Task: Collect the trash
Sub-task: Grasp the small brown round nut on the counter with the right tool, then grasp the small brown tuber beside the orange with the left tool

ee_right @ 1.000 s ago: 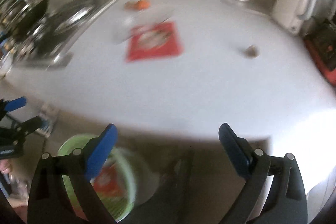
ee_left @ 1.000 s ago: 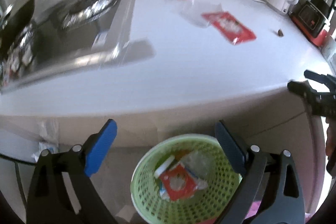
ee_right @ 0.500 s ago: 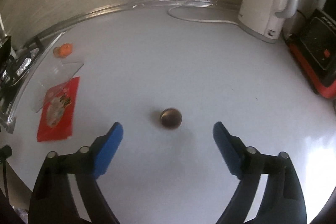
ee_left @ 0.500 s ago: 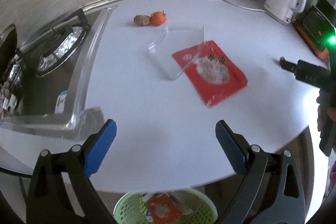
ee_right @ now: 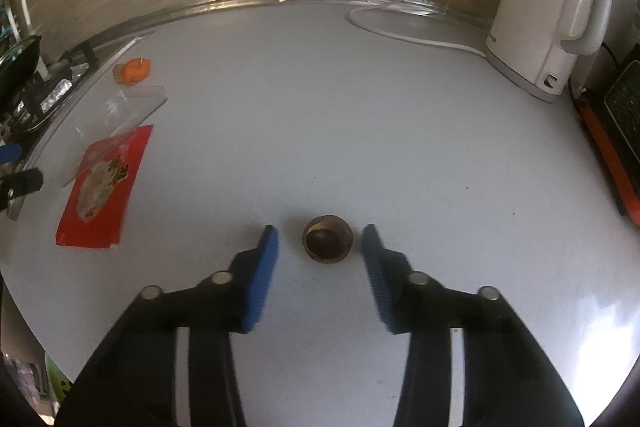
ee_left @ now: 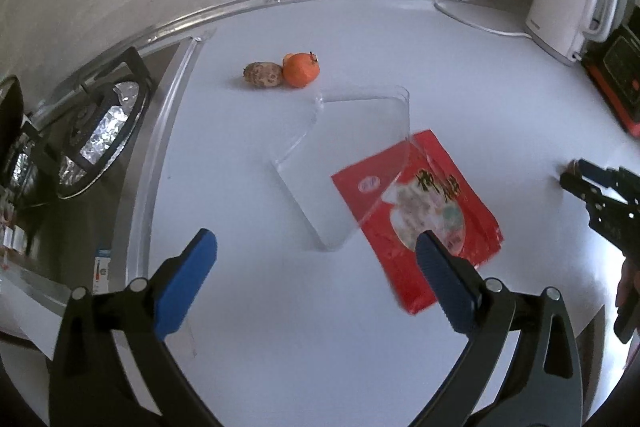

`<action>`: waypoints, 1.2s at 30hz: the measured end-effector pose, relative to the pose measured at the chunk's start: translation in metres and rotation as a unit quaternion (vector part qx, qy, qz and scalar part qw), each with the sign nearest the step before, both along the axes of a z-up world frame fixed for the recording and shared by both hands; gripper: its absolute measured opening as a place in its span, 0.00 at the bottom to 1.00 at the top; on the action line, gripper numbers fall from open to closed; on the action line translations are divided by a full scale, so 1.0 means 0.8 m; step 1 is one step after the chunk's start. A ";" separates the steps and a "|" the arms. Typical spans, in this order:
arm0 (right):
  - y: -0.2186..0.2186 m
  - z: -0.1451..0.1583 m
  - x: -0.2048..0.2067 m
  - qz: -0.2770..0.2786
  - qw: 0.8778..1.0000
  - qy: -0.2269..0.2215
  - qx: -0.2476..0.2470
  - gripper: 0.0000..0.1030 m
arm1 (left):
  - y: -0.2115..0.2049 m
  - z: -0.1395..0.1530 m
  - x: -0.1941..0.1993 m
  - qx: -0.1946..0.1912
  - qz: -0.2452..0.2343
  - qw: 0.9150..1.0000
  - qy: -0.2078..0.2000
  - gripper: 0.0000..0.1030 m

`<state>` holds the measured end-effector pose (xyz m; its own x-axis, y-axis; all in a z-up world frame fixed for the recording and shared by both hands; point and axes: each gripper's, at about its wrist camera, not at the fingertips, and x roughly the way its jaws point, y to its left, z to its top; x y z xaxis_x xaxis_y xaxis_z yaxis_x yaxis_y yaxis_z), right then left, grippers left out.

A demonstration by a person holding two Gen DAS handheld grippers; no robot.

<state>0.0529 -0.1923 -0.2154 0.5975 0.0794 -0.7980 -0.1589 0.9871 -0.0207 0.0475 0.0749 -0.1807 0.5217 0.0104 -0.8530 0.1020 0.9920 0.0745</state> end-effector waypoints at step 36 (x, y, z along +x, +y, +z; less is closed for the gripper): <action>0.012 0.023 0.018 0.037 0.998 -0.009 0.043 0.24 | 0.087 -0.010 0.199 -0.093 0.187 0.977 0.049 0.84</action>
